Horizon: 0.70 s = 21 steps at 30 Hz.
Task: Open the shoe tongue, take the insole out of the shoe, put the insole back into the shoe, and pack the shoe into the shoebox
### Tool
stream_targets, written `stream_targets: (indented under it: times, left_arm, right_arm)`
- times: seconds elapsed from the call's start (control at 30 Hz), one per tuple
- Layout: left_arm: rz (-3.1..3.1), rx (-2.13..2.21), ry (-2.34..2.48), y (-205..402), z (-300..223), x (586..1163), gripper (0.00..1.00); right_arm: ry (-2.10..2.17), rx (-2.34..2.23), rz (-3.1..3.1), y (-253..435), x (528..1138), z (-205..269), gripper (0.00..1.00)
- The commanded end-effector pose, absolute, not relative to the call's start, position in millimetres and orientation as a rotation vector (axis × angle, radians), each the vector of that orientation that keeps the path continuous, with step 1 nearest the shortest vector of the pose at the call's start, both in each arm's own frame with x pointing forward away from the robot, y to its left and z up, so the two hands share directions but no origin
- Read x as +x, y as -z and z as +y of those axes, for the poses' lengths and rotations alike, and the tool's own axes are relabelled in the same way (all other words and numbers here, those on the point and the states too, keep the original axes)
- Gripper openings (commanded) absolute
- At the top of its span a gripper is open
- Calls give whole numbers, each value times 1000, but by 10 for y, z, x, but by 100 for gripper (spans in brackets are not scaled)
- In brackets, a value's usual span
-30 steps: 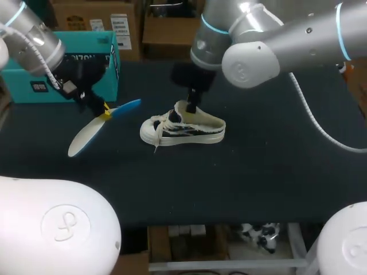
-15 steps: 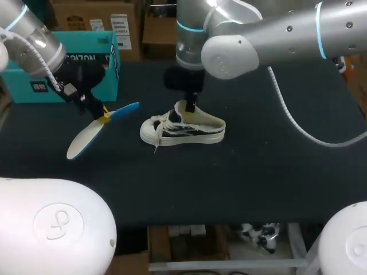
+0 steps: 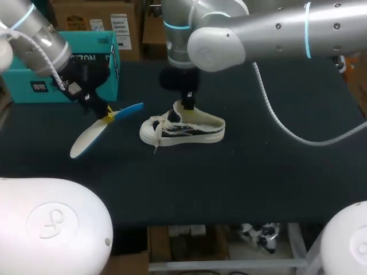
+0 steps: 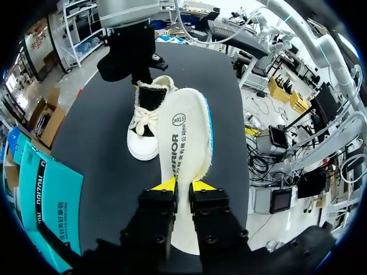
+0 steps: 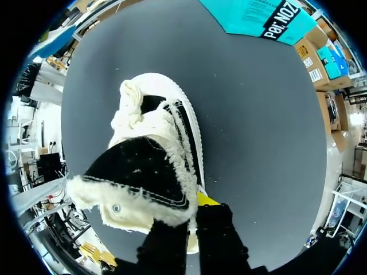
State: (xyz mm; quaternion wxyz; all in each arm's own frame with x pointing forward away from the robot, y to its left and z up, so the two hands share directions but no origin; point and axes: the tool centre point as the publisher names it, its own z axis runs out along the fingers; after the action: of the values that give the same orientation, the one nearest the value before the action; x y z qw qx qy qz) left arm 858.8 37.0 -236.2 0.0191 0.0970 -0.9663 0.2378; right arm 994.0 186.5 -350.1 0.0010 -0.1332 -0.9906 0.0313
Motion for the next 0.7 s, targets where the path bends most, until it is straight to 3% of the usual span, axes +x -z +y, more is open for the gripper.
stream_targets:
  times: [0.03, 0.7]
  left_arm:
    - [-2986, 247, -744, 2363, 328, 8684, 0]
    - [-2862, -341, -833, 2195, -181, 9278, 0]
  right_arm:
    - [-29, -513, -3087, 3391, 9842, 1770, 0]
    - [276, -1317, -2758, 3086, 9332, 1771, 0]
